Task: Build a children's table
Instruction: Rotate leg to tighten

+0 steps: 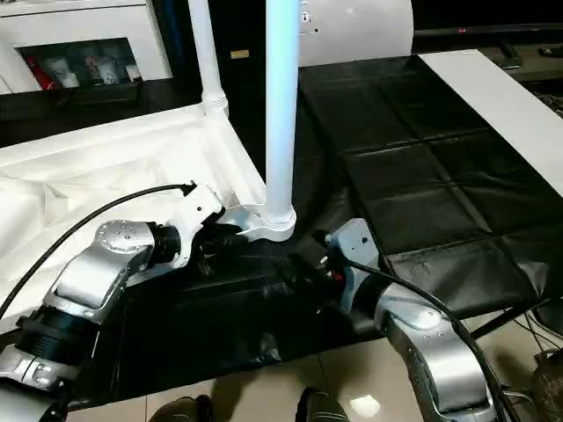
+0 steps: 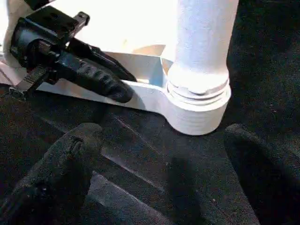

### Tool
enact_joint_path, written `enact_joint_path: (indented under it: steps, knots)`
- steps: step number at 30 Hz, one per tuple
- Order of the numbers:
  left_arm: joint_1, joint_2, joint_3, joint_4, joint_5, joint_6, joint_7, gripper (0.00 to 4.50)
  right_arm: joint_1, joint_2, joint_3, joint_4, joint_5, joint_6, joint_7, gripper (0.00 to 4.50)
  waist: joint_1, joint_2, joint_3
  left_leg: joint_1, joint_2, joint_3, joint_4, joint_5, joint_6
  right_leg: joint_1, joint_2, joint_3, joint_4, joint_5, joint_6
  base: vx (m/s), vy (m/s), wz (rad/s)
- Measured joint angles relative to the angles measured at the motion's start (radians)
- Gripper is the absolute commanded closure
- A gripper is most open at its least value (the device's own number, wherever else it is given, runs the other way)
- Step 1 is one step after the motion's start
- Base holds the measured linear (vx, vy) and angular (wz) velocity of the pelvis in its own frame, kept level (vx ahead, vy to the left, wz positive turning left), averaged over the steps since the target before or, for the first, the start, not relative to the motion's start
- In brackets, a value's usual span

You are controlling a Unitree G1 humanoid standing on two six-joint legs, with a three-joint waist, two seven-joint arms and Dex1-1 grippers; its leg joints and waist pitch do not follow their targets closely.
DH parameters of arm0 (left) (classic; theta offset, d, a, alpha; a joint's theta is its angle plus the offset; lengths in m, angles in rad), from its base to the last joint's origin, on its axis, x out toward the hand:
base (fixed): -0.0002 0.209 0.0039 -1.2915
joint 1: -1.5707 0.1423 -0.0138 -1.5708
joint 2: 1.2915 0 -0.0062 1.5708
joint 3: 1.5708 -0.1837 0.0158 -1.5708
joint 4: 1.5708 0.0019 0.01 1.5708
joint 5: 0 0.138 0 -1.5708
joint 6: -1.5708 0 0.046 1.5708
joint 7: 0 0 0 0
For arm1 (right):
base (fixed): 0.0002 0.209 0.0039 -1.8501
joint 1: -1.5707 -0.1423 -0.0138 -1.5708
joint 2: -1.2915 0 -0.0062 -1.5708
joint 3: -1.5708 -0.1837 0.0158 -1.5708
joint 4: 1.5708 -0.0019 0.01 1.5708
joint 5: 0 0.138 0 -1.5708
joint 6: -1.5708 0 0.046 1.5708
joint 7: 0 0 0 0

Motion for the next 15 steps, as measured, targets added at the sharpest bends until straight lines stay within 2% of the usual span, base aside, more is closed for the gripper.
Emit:
enact_joint_path:
  steps: [5, 15]
  knots:
    - [-0.036, 0.016, -0.026, 0.057, 0.006, -0.048, -0.034, 4.45, 0.0, -0.012, 0.002, -0.007, 0.007, 0.0, 0.004, 0.0, 0.001, 0.0, 0.0, 0.0, 0.0, 0.0, 0.001, 0.0, 0.0, 0.001, 0.0, 0.0, 0.0, 0.0, 0.0, 0.0, 0.0, 0.0]
    - [-0.058, 0.058, -0.064, 0.074, 0.021, -0.091, -0.092, 4.45, 0.001, -0.02, 0.008, -0.007, 0.01, 0.0, 0.008, 0.0, -0.001, 0.0, 0.0, 0.0, 0.0, 0.0, 0.0, 0.0, 0.0, 0.0, 0.0, 0.0, 0.0, 0.003, -0.005, 0.0, 0.0, 0.0]
